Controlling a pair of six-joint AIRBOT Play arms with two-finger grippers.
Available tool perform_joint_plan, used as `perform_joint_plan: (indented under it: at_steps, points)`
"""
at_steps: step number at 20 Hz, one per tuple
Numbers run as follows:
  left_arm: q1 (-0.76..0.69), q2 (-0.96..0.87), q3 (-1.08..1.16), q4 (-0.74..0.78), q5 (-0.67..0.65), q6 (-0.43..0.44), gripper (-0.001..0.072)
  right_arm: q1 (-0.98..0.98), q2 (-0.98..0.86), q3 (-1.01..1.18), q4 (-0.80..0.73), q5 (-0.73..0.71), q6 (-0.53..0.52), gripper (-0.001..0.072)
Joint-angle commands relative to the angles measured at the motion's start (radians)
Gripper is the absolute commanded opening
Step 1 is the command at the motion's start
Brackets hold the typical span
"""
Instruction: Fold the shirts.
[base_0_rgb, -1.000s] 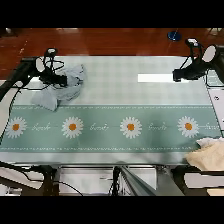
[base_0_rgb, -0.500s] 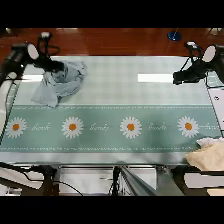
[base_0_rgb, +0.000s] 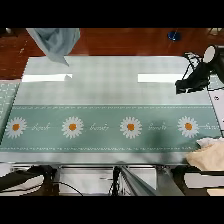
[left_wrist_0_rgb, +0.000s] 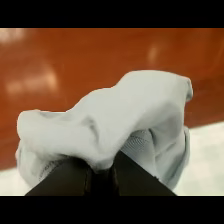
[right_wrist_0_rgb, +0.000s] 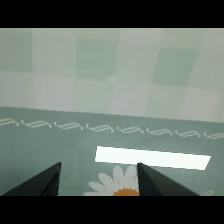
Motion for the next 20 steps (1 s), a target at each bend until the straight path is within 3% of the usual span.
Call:
perform_joint_plan:
  at_steps: [1,8,17,18,20]
  points:
    - [-0.088,0.128,0.021,0.0,0.0,0.0,0.003,0.0,0.001,0.0,-0.018,0.128,0.0,0.0546]
    - [-0.327,0.074,0.017,-0.036,-0.175,0.0,0.003,0.0,0.001,0.0,-0.033,0.205,-0.001,0.0546]
    - [-0.572,-0.347,-0.128,-0.201,-0.21,0.001,0.0042,0.0,0.0,0.0,-0.032,0.153,-0.009,0.0546]
    - [-0.583,-0.398,-0.129,-0.203,-0.21,0.0,0.0097,0.0,0.0,0.0,-0.031,0.146,-0.008,0.0546]
    - [-0.578,-0.463,-0.129,-0.201,-0.21,0.0,0.0409,0.0,0.0,0.0,-0.027,0.137,-0.008,0.0546]
